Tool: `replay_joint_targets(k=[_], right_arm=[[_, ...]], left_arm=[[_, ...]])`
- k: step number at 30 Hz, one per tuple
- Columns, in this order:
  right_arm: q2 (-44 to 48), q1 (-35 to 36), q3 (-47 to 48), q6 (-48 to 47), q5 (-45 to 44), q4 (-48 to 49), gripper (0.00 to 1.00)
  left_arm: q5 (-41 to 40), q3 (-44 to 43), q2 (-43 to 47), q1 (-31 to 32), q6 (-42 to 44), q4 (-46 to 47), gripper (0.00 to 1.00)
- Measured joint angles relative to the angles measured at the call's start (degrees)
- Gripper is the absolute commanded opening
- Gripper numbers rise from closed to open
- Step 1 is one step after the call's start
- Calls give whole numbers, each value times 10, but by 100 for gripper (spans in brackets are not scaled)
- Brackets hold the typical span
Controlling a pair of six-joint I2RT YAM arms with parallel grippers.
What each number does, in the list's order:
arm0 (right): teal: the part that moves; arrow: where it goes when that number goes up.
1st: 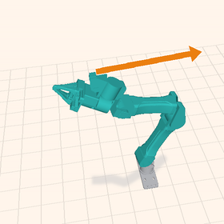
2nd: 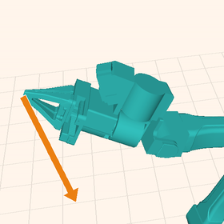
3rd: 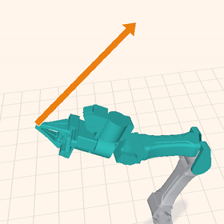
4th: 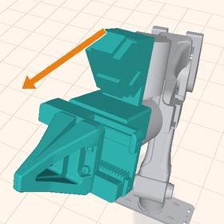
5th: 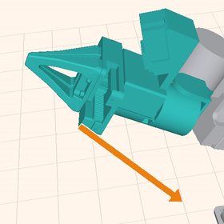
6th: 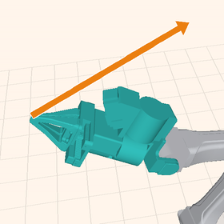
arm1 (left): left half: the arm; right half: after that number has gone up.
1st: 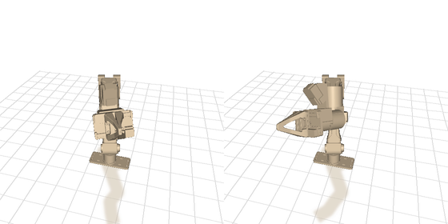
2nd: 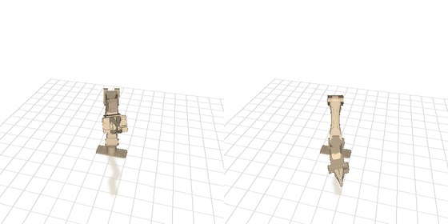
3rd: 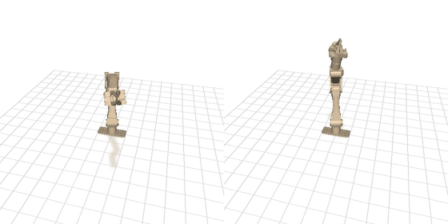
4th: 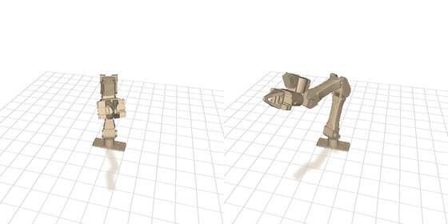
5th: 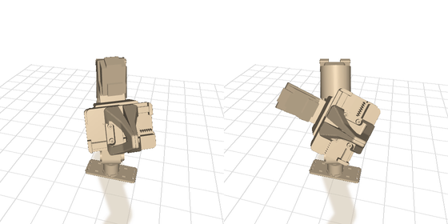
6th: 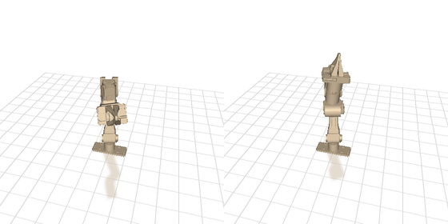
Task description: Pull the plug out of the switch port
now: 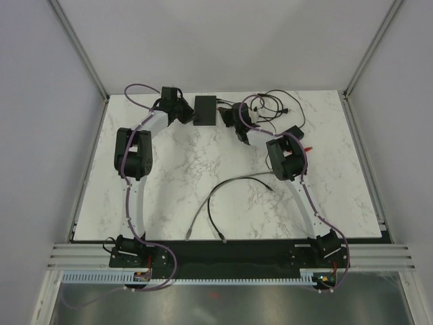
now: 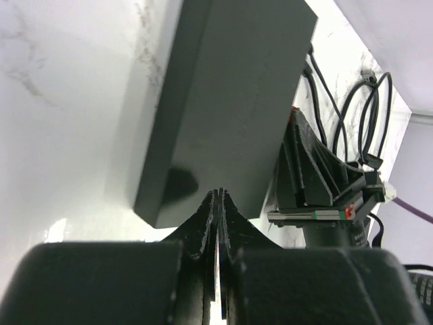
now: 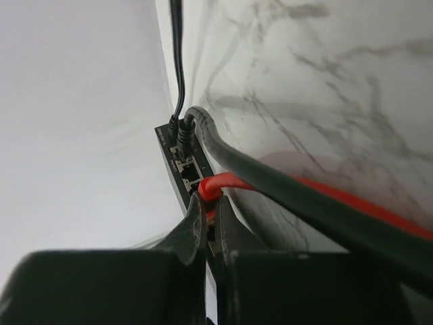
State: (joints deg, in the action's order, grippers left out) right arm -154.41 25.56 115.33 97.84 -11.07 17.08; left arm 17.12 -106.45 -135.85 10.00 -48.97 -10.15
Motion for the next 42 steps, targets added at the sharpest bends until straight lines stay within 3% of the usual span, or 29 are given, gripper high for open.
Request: replay_joint_targets(k=[9, 13, 18, 30, 42], right_arm=[[-12, -9, 18, -39, 68, 3, 0], [-8, -12, -9, -52, 83, 40, 0], [27, -7, -80, -38, 56, 75, 0], [43, -6, -53, 72, -13, -13, 0], [153, -15, -219, -21, 144, -20, 0]], left_arm=[[-3, 15, 0, 14, 19, 30, 2], [8, -47, -37, 15, 24, 28, 2], [10, -91, -73, 15, 15, 16, 2], [-21, -93, -73, 19, -40, 2, 2], [-25, -93, -56, 20, -25, -49, 2]])
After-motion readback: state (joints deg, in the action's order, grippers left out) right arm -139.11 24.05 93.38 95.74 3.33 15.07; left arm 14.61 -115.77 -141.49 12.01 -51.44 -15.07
